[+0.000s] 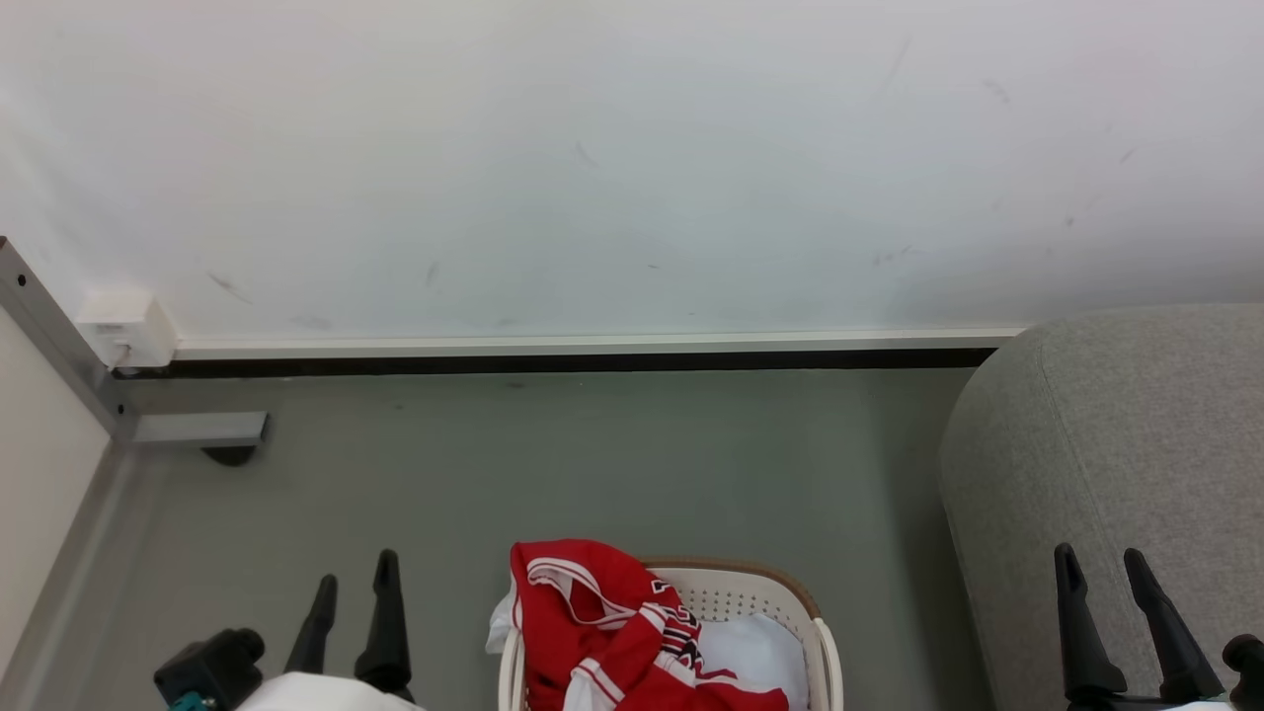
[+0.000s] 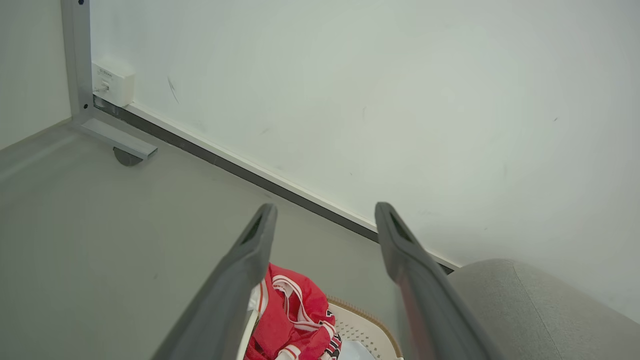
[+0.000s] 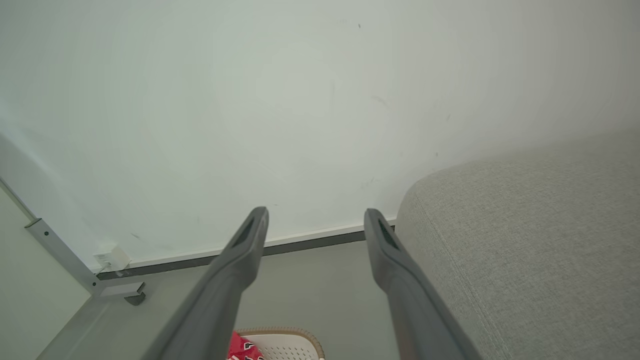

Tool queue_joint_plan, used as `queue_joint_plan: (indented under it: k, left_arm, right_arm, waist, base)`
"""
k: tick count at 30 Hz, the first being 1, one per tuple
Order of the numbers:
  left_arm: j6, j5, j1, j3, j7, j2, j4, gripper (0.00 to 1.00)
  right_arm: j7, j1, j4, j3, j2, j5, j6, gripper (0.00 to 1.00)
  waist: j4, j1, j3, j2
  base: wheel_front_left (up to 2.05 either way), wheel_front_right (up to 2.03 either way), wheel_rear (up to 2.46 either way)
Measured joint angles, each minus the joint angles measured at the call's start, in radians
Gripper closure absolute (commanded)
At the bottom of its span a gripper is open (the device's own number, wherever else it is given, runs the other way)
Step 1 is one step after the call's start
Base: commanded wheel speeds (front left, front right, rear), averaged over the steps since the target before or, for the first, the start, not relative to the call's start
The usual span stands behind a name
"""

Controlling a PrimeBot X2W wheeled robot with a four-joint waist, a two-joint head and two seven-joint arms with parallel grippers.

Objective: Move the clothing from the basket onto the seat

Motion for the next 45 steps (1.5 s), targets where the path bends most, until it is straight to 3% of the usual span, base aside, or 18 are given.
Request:
queue_joint_plan:
  k: [10,45]
  left_arm:
    - [0.009,0.103,0.001,-0.013,-0.024,0.0,0.001,0.0]
    - [0.003,0.392,0.01,-0.047,-0.097,0.002,0.032,0.0]
  right_arm:
    - [-0.026,0.007,-0.015,-0.005,0.002,-0.097,0.0,0.0]
    - [-0.097,0.033,0.053,-0.051,0.04,-0.213,0.0,0.0]
  waist:
    - [-0.001,0.0,-0.001,0.0]
    - [0.021,0.0,-0.007,0.0]
  base:
    - [0.0,0.0,0.0]
    - [0.0,0.0,0.0]
